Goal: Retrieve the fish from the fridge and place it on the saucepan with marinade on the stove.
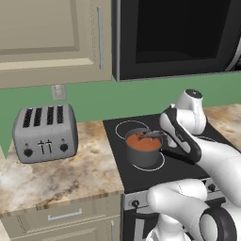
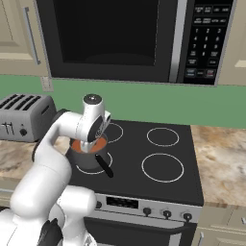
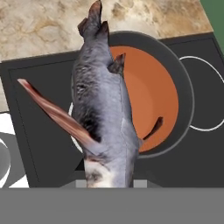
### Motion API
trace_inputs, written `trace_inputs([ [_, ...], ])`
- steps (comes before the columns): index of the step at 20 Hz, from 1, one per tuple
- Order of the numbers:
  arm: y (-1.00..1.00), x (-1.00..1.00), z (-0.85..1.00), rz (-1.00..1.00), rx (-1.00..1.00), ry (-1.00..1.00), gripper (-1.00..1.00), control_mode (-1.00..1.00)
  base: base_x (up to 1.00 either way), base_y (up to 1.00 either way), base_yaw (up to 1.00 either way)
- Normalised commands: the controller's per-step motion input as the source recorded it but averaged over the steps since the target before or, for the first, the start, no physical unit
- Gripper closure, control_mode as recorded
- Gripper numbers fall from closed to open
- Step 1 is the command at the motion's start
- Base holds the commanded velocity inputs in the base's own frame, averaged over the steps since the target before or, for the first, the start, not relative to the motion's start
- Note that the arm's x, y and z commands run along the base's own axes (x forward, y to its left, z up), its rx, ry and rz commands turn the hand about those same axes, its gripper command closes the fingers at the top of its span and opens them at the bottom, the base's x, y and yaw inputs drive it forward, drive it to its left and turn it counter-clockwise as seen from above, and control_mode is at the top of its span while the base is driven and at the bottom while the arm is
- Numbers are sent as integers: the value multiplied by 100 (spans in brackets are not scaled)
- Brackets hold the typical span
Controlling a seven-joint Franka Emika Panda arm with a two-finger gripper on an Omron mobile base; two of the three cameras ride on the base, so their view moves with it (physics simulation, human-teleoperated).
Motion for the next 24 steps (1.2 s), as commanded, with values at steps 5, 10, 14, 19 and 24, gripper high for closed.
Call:
trace_inputs([
  [5,3,12,-14,0,0,0,100,-100,0,0,0],
  [10,1,14,-11,0,0,0,100,-100,0,0,0],
  [14,3,13,-5,0,0,0,100,-100,0,0,0],
  [19,6,13,-5,0,0,0,100,-100,0,0,0],
  [24,5,13,-5,0,0,0,100,-100,0,0,0],
])
